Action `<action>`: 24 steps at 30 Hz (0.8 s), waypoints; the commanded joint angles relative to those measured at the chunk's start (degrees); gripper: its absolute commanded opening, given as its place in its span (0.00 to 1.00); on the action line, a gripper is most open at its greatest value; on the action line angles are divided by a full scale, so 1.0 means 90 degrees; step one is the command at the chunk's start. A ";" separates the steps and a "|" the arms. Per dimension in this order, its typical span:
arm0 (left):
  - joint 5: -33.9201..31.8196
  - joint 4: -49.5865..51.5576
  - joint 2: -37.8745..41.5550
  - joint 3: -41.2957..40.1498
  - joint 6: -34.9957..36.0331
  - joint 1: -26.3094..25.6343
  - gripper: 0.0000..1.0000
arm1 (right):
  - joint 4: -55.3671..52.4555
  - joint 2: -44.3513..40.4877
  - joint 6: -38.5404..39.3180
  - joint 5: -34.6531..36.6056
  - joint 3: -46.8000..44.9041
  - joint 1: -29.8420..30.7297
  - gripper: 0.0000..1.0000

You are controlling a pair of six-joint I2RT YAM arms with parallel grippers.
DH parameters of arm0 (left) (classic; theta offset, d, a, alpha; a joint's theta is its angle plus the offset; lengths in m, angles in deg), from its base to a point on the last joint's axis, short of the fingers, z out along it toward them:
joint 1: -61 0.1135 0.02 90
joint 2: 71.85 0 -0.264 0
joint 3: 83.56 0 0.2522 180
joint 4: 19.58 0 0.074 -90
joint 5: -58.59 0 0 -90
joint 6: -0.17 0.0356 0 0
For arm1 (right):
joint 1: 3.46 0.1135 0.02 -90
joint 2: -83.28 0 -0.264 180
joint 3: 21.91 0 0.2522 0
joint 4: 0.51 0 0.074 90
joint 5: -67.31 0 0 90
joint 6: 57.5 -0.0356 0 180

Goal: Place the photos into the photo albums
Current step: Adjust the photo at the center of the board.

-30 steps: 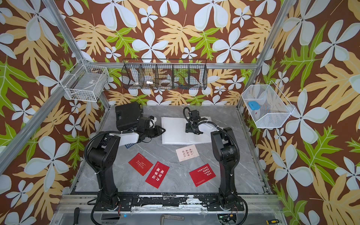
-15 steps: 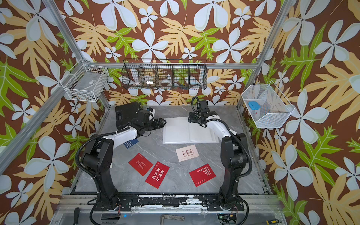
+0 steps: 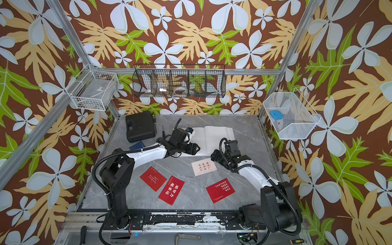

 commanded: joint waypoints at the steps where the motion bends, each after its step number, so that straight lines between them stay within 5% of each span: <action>1: 0.0219 0.0126 -0.0180 0.0124 0.0249 -0.0062 0.72 | 0.1160 -0.0372 -0.1128 -0.0257 -0.0705 0.0005 0.88; 11: 0.0622 0.0236 -0.0369 -0.0059 0.0618 -0.0200 0.67 | 0.2553 -0.0538 -0.2157 -0.0561 -0.1857 0.0017 0.88; 24: 0.0040 0.0588 -0.0499 -0.0421 0.0877 -0.0310 0.52 | 0.3166 0.0095 -0.2435 -0.0833 -0.1769 0.0024 0.88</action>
